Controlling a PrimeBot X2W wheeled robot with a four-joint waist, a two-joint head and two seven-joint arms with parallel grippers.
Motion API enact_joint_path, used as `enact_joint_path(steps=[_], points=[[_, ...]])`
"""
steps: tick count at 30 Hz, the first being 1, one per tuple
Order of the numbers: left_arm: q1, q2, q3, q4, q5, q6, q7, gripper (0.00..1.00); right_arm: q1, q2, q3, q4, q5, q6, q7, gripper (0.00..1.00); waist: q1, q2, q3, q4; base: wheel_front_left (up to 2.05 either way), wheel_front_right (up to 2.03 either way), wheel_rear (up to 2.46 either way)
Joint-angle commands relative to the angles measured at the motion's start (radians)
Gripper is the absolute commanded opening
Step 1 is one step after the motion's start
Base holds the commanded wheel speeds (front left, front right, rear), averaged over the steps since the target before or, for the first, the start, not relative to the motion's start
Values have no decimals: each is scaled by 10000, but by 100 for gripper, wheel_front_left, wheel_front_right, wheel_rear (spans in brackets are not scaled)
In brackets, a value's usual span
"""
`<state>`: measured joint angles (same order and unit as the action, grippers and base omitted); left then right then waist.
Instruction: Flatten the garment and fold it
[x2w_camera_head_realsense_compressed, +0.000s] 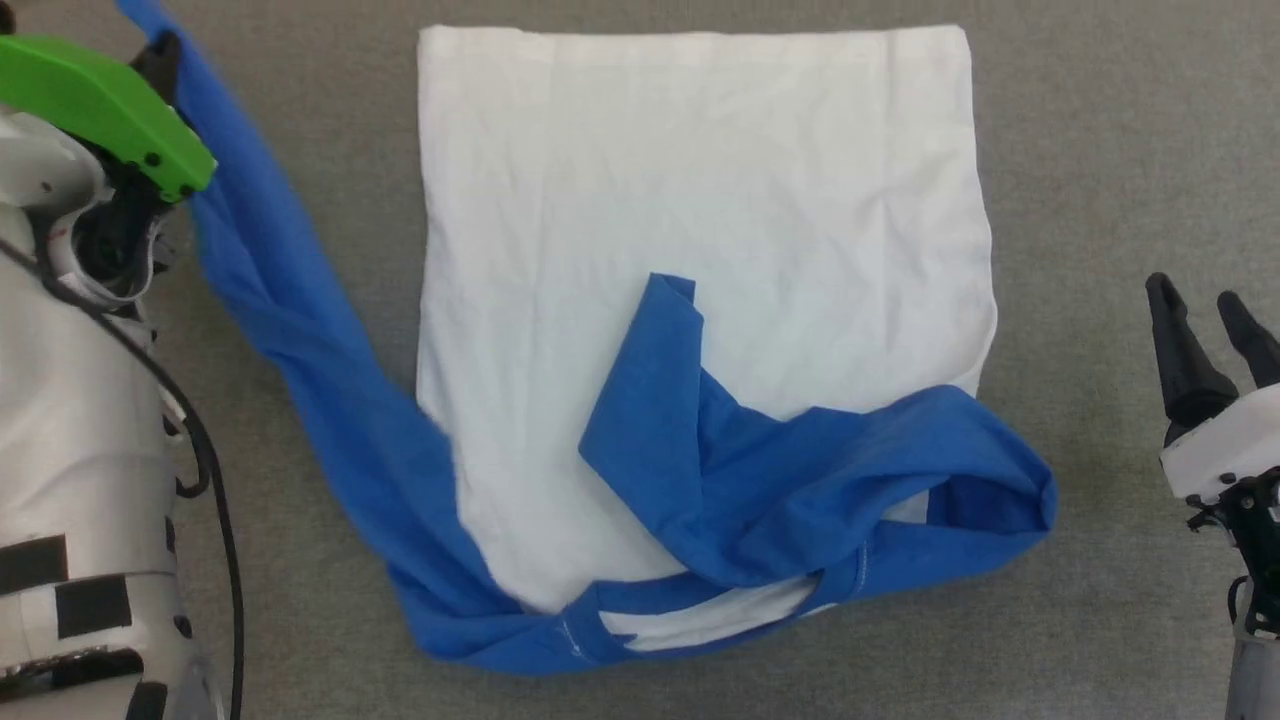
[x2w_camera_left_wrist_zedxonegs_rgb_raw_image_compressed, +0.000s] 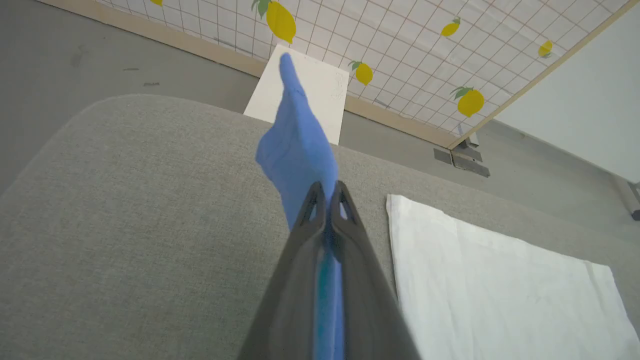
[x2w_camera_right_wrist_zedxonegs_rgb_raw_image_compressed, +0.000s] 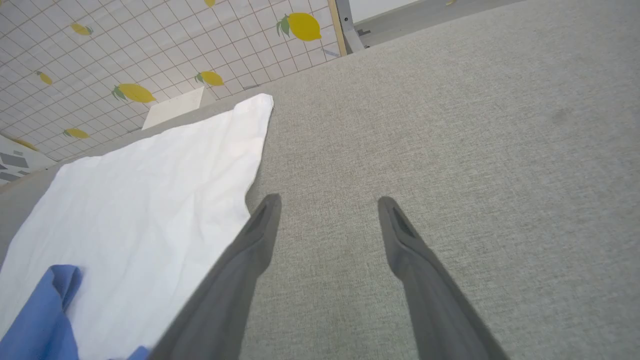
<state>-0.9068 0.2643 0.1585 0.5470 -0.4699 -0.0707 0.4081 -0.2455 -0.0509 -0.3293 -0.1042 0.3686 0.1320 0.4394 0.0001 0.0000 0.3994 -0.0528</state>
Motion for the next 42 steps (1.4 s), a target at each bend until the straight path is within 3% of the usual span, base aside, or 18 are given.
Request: enact_joint_path(steps=[1, 8, 18, 24, 30, 36, 37, 38, 39, 42], points=[[271, 2, 20, -258, -88, -85, -191, 0, 71, 7, -4, 80, -2, -13, -81, 100, -1, 0, -616, 259, 0, 0, 0], [1384, -698, -1137, -2375, -435, -493, 14, 0, 405, 7, -220, 347, 8, -13, -110, 100, -1, 0, -1570, 406, 0, 0, 0], [2976, -1531, -5223, -4829, -1247, -596, 1161, 0, 798, 7, -310, 399, 141, -13, -38, 100, -1, 0, -2046, 138, 0, 0, 0], [3585, -1712, -7413, -4816, -1810, -598, 1332, 0, 899, 7, -267, 465, 240, -13, -104, 100, -1, 0, -1896, -269, 0, 0, 0], [4049, -1407, -9367, -3978, -1957, -599, 1713, 0, 976, 7, -186, 627, 348, -13, -271, 100, -1, 0, -1743, -627, 0, 0, 0], [4189, -1036, -10464, -3025, -1906, -599, 1958, 0, 1033, 7, -143, 765, 421, -13, -424, 100, -1, 0, -1689, -739, 0, 0, 0], [4189, -1041, -10465, -2899, -1908, -599, 1902, 4, 1039, 7, -137, 784, 430, -13, -445, 100, -1, 0, -1687, -738, 0, 0, 0], [4177, -1049, -10459, -2761, -1901, -597, 1837, 43, 1047, 7, -130, 812, 440, -13, -469, 100, -1, 0, -1693, -732, 0, 0, 0], [4175, -1080, -10404, -2667, -1937, -578, 1757, 100, 1054, 7, -126, 838, 447, -13, -488, 100, -1, 0, -1703, -719, 0, 0, 0], [4095, -1192, -10118, -2485, -2132, -482, 1519, 100, 1077, 7, -100, 945, 465, -13, -548, 100, -1, 0, -1794, -644, 0, 0, 0]])
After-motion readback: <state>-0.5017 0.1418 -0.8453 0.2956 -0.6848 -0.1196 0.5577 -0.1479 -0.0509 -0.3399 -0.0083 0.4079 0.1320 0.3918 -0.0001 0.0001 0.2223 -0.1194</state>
